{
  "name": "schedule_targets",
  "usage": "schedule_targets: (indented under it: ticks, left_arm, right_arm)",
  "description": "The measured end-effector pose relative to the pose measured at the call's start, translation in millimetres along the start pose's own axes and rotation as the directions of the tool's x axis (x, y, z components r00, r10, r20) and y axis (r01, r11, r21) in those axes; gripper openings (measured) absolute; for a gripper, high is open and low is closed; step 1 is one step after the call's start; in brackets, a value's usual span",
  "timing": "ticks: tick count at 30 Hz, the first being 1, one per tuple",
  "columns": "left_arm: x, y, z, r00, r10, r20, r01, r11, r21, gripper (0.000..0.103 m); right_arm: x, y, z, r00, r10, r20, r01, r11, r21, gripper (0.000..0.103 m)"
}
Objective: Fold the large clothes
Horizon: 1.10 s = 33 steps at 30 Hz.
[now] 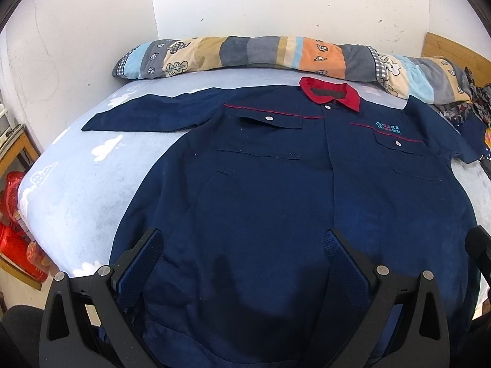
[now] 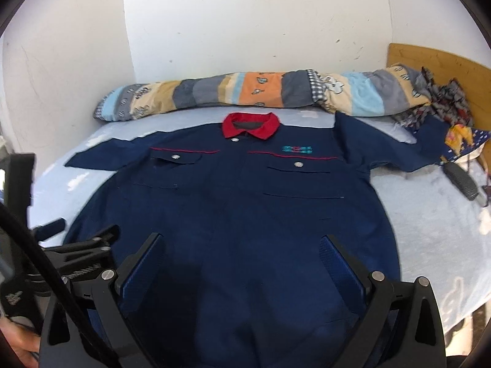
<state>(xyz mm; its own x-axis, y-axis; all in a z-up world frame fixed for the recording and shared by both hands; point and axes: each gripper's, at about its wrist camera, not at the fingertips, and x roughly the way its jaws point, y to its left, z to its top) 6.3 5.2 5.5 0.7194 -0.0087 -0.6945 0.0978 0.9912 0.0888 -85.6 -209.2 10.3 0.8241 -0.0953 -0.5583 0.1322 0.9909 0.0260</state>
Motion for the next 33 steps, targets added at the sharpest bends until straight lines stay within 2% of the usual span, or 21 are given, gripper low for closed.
schedule_targets:
  ticks: [2,4,6,8,14,15,21,25,33]
  left_arm:
    - [0.0,-0.4,-0.7,1.000,-0.004,0.003,0.004,1.000,-0.004,0.103]
    - [-0.4,-0.7,-0.8,1.000,0.002,0.002,-0.002,1.000,0.003,0.103]
    - [-1.1,-1.1,1.2,1.000,0.007,-0.015,-0.007,1.000,0.020,0.103]
    - [-2.6,-3.3,0.0,1.000,0.008,0.000,-0.008,1.000,0.017,0.103]
    - [-3.1,-8.5,-4.3,1.000,0.004,0.005,-0.004,1.000,0.029,0.103]
    - [-2.8,-9.2,-4.7,1.000,0.023,0.011,-0.024,0.999,0.045,0.103]
    - [-1.6,-8.6,-4.1,0.999,0.022,0.024,-0.023,0.999,0.035,0.103]
    - [-0.7,-7.4,-4.5,1.000,0.002,-0.009,-0.002,0.999,0.032,0.103]
    - [-1.1,-8.0,-5.8,1.000,-0.025,0.015,0.025,1.000,-0.007,0.103]
  right_arm:
    - [3.7,0.4,-0.8,0.997,-0.078,-0.012,0.078,0.997,-0.030,0.102]
    - [8.1,-1.4,-1.4,0.980,-0.199,-0.019,0.196,0.974,-0.111,0.102]
    - [7.6,-3.2,-0.1,0.967,-0.254,-0.014,0.249,0.958,-0.140,0.102]
    - [7.5,-4.4,0.7,0.956,-0.291,-0.016,0.287,0.949,-0.128,0.102]
    - [10.6,-4.5,-2.3,0.961,-0.258,-0.100,0.249,0.964,-0.094,0.102]
    - [10.5,-4.8,-3.5,0.962,-0.255,-0.097,0.246,0.965,-0.096,0.102]
    - [12.3,2.2,-7.9,0.964,-0.249,-0.094,0.240,0.966,-0.099,0.102]
    - [14.7,2.2,-8.4,0.964,-0.246,-0.105,0.236,0.967,-0.096,0.102]
    - [16.1,3.4,-8.4,0.961,-0.254,-0.106,0.243,0.965,-0.103,0.102]
